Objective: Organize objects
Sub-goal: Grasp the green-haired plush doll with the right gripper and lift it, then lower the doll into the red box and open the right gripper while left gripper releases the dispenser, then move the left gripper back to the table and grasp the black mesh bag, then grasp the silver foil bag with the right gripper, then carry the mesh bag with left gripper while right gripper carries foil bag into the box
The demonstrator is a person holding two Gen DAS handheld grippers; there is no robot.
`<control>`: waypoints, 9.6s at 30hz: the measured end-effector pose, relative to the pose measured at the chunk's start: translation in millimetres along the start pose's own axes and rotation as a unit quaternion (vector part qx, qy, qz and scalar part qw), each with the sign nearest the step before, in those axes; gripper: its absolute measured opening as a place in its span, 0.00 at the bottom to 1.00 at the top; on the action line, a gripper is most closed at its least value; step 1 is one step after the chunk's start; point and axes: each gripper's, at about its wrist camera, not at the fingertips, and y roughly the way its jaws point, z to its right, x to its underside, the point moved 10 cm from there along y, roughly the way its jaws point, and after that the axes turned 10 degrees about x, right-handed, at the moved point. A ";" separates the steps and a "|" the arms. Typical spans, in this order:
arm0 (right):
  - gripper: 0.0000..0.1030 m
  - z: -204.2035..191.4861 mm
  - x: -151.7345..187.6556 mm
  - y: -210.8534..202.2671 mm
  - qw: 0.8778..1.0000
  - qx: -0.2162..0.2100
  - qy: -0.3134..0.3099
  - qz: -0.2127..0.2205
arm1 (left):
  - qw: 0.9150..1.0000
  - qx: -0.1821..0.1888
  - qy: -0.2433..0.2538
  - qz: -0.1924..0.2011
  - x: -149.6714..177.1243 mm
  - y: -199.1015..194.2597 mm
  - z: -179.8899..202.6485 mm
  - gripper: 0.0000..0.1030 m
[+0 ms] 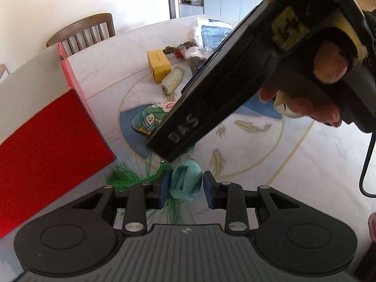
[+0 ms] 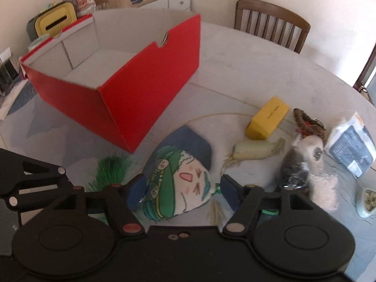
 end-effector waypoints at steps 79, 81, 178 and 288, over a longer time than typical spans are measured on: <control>0.50 -140.6 -167.9 26.6 0.979 -0.027 -0.195 0.045 | 0.977 -0.149 -0.150 -0.039 -43.9 -75.7 -317.1 0.30; 0.50 -144.5 -161.9 34.3 0.980 -0.030 -0.195 0.034 | 0.975 -0.145 -0.159 -0.052 -42.0 -69.5 -320.8 0.30; 0.99 191.6 93.4 -120.0 0.992 0.017 0.109 0.060 | 0.991 -0.049 -0.115 0.056 -135.6 -28.2 24.0 0.83; 0.44 44.2 -84.2 -110.6 0.993 -0.042 -0.002 0.114 | 0.969 -0.078 -0.207 0.110 -74.9 -153.9 -128.6 0.17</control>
